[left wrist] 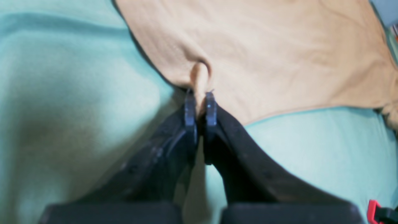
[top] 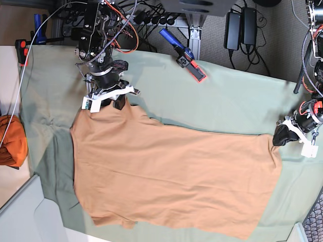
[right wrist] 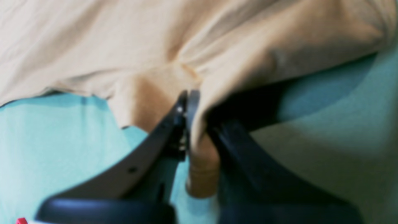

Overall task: Fold the T-shirt properly
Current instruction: 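Grasp the hem corner with the left gripper, then lift both held edges and fold the shirt lengthwise over itself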

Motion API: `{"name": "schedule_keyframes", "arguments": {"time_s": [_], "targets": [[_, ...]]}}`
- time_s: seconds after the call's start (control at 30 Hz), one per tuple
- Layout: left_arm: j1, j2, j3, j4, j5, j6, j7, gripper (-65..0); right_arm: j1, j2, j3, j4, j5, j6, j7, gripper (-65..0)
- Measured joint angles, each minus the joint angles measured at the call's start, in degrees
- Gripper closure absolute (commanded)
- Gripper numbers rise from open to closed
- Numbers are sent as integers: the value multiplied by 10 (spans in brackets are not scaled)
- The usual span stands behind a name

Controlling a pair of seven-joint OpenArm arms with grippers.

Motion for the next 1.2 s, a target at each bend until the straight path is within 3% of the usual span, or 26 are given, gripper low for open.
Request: {"name": "schedule_keyframes", "arguments": {"time_s": [0.17, 0.47, 0.8, 1.2], "targets": [[7, -6, 0, 4, -45, -1, 63, 0, -8, 44, -1, 2, 20, 20, -35, 0], [72, -23, -23, 102, -73, -5, 94, 0, -67, 107, 26, 36, 94, 45, -64, 0], [107, -38, -22, 143, -97, -9, 110, 0, -128, 114, 87, 102, 134, 51, -98, 0], [50, -38, -22, 162, -102, -9, 110, 0, -33, 114, 98, 112, 126, 56, -98, 0]]}}
